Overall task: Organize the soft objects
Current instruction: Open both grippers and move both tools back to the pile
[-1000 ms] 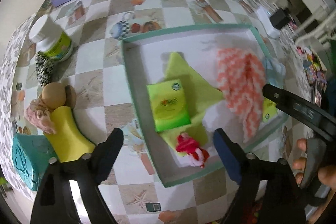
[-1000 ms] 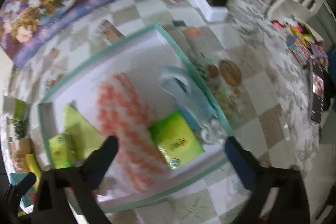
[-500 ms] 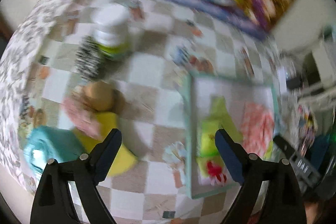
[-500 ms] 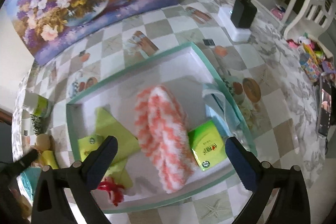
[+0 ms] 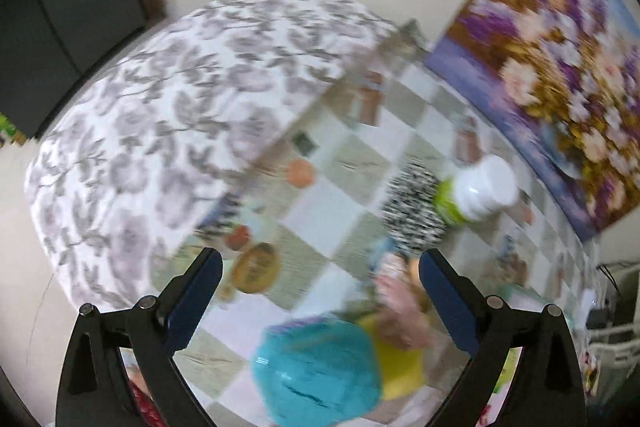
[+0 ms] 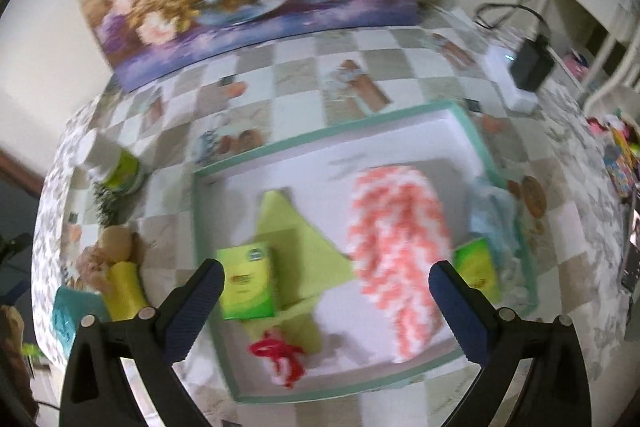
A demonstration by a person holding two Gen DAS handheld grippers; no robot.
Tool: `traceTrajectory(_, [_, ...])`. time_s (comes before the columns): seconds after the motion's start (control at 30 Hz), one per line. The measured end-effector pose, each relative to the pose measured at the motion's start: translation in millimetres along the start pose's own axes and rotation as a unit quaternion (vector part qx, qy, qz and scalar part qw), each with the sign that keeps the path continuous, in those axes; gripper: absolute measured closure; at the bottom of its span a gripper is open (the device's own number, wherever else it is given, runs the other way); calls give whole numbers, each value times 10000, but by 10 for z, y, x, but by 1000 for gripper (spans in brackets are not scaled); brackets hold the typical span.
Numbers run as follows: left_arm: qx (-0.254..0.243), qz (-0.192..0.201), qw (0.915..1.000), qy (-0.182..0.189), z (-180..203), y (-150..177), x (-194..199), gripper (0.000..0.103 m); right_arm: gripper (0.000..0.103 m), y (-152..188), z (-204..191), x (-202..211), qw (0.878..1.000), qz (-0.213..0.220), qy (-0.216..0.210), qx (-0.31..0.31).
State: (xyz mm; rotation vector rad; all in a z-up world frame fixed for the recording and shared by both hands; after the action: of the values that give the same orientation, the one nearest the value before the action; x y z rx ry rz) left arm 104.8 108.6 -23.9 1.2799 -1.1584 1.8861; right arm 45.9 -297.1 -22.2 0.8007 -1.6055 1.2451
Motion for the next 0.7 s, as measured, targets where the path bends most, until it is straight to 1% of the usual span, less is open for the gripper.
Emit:
traceTrajectory(0.1, [110, 97, 9997, -202, -183, -61, 3, 4, 0, 29, -233, 1, 9997, 2, -143, 207])
traceTrajectory(0.23, [278, 217, 9990, -267, -350, -119, 21, 4, 0, 88, -578, -4, 9982, -7, -297, 528])
traceTrajectory(0.3, [330, 260, 9990, -154, -385, -131, 37, 4, 0, 127, -742, -10, 9970, -13, -365, 687])
traceTrajectory(0.4, [335, 259, 9989, 209, -365, -123, 40, 0, 0, 182, -956, -32, 9949, -36, -465, 898])
traceTrajectory(0.5, [256, 278, 9989, 282, -314, -108, 55, 0, 0, 219, -1103, -72, 9933, -70, -550, 1014])
traceTrajectory(0.57, [249, 275, 9984, 418, -290, -107, 49, 0, 0, 240, -1186, -102, 9922, -101, -612, 1079])
traceTrajectory(0.7, [205, 282, 9985, 425, -261, -106, 35, 0, 0, 280, -1313, -184, 9903, -195, -724, 1168])
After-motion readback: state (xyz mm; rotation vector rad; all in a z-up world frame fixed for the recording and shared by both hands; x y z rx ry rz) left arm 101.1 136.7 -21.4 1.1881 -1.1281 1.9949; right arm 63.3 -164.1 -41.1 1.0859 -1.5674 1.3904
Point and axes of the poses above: each gripper's, at about its wrist camera, not at the fingertips, and x roughly against the way its jaws point, z to its right, y to its underside, the point moved 4 cm from there along -x, roughly the way its jaws point, and after that the axes turned 1 degree about x, right-handed, at the moved point
